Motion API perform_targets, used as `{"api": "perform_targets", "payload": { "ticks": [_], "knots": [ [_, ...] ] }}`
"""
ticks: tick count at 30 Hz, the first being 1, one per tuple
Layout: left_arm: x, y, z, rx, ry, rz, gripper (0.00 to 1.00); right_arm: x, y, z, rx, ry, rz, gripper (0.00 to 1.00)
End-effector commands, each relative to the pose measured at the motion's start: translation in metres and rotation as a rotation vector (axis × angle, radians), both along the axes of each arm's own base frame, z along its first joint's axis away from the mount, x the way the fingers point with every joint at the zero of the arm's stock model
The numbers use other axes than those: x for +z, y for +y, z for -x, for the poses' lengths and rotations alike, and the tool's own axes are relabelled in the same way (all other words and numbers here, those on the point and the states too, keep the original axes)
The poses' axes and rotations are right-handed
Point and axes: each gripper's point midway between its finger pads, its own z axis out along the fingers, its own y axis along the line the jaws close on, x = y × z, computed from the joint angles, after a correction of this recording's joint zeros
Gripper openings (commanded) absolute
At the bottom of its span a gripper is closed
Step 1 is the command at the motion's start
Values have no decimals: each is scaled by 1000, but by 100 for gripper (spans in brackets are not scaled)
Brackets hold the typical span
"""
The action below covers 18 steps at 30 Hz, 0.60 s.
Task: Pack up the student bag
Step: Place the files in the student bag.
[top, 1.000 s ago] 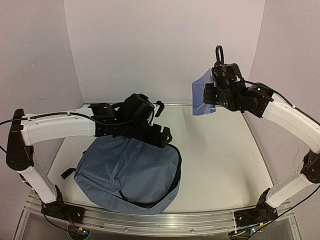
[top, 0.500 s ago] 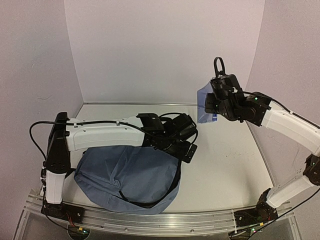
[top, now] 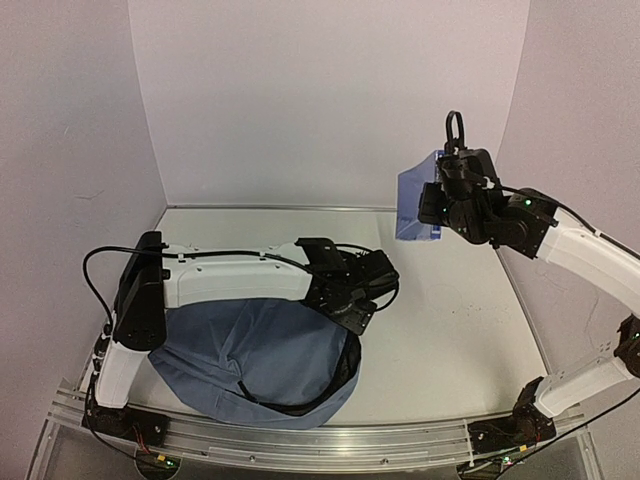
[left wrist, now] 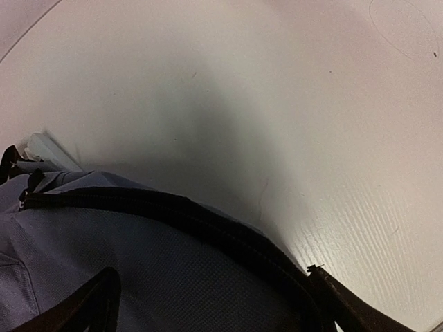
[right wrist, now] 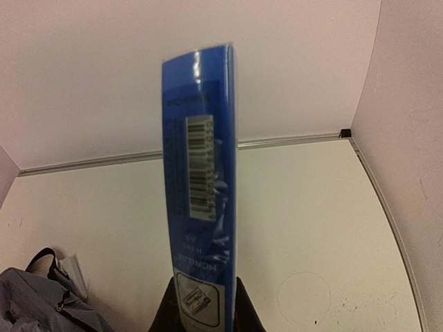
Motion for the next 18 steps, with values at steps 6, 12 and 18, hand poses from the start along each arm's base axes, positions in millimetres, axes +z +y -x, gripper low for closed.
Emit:
{"api": "perform_targets", "payload": {
  "ticks": [6, 12, 18],
  "knots": [
    [58, 29, -6, 57, -102, 55, 57, 16, -1, 0, -9, -47, -62, 0],
    [75, 39, -2, 63, -109, 84, 26, 21, 2, 2, 14, -48, -82, 0],
    [114, 46, 3, 27, -119, 196, 3, 42, 20, 22, 177, -36, -223, 0]
  ]
}}
